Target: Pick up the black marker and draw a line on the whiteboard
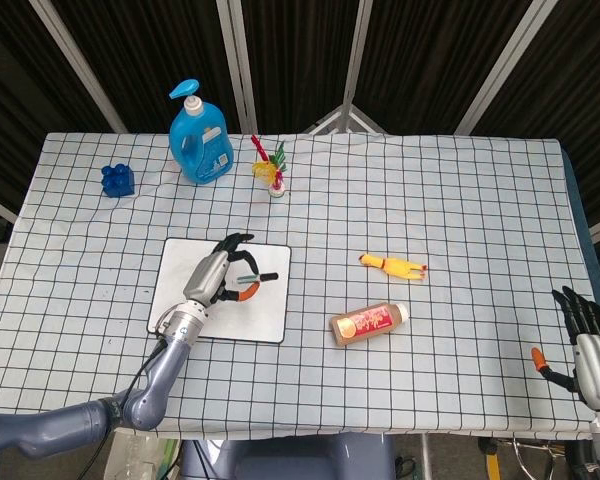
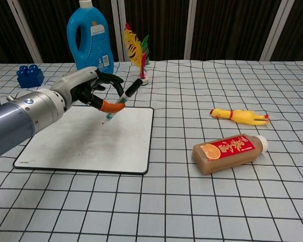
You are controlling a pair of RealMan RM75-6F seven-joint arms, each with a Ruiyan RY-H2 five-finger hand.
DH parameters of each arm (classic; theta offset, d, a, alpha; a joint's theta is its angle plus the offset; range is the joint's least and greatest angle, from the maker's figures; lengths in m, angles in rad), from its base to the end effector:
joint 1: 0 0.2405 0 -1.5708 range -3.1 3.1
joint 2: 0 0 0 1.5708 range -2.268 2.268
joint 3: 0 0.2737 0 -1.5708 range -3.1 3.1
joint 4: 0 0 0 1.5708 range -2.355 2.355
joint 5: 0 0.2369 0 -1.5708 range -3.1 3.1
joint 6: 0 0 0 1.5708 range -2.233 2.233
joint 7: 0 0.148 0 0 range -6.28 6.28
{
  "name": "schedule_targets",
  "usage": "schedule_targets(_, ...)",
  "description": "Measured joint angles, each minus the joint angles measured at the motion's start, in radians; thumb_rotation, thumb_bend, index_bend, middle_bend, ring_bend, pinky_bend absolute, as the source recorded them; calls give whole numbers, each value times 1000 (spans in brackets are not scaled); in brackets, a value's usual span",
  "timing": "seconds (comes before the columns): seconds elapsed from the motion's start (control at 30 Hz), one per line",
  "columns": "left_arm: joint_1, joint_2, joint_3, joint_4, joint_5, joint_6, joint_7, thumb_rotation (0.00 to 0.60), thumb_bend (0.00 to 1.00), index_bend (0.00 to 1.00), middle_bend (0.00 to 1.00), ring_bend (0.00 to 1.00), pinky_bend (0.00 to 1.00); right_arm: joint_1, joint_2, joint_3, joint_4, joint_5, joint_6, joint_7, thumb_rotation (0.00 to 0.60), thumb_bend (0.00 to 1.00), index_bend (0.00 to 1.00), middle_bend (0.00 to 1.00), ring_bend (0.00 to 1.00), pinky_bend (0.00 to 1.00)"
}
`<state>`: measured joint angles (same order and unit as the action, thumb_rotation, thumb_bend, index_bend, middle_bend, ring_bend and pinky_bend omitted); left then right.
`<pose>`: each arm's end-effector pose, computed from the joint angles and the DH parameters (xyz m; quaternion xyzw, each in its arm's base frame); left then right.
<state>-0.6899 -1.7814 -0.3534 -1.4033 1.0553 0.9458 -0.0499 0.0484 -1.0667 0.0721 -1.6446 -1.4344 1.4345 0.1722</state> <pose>-0.1198 0.3645 -0.0884 -0.5585 -0.5951 -0.4958 0.2968 -0.3513 -0.1807 0.1572 0.5369 -0.4629 0.4067 0.5762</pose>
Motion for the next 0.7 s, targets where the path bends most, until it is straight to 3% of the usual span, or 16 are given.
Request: schedule_targets(0.7,-25,-53,19,98,36,-7,-53,600,527,651,112,0,0,0,2,0,0,4,-5,8,600,354,0,0,0,0)
